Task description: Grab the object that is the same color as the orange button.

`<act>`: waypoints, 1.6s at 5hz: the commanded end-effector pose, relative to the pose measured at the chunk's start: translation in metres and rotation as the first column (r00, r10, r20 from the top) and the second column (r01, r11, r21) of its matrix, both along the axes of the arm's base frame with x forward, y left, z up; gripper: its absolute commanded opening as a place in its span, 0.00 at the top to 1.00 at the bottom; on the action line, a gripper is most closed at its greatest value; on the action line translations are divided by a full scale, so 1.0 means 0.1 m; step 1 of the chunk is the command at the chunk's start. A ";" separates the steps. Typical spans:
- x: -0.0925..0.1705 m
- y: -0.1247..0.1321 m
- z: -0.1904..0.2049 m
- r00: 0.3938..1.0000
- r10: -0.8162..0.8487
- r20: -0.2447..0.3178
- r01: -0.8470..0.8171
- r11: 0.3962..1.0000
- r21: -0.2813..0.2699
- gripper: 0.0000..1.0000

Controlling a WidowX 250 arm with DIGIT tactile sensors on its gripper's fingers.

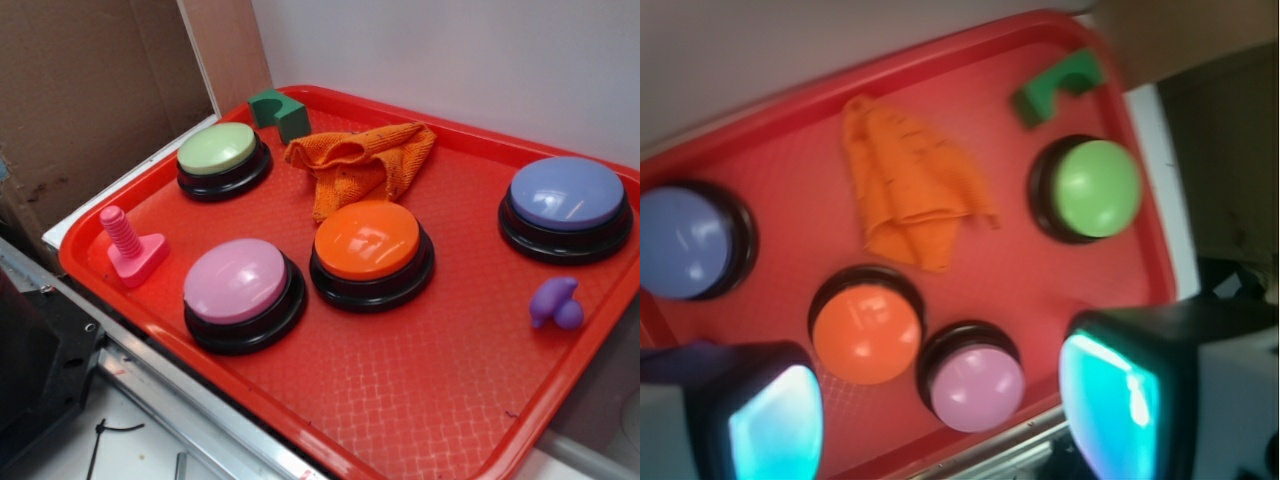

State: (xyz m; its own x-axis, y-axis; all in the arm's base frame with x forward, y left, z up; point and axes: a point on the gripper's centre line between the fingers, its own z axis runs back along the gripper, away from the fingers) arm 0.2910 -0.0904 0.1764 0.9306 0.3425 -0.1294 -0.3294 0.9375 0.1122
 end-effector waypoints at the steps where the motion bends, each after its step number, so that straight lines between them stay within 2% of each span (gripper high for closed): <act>1: 0.10 0.04 0.07 0.996 -0.052 0.066 0.054 0.998 -0.030 0.00; 4: 0.10 0.04 0.07 0.996 -0.052 0.066 0.054 0.998 -0.030 0.00; 5: 0.47 -0.01 -0.36 0.998 -0.049 0.026 0.050 0.997 -0.064 0.00; 6: 0.51 -0.05 -0.93 0.984 -0.110 -0.141 0.104 0.993 -0.049 0.00; 7: 0.36 0.02 -1.36 0.955 -0.154 -0.254 0.156 0.988 -0.012 0.00; 8: 0.27 0.20 -1.37 0.951 -0.143 -0.274 0.147 0.989 -0.007 0.00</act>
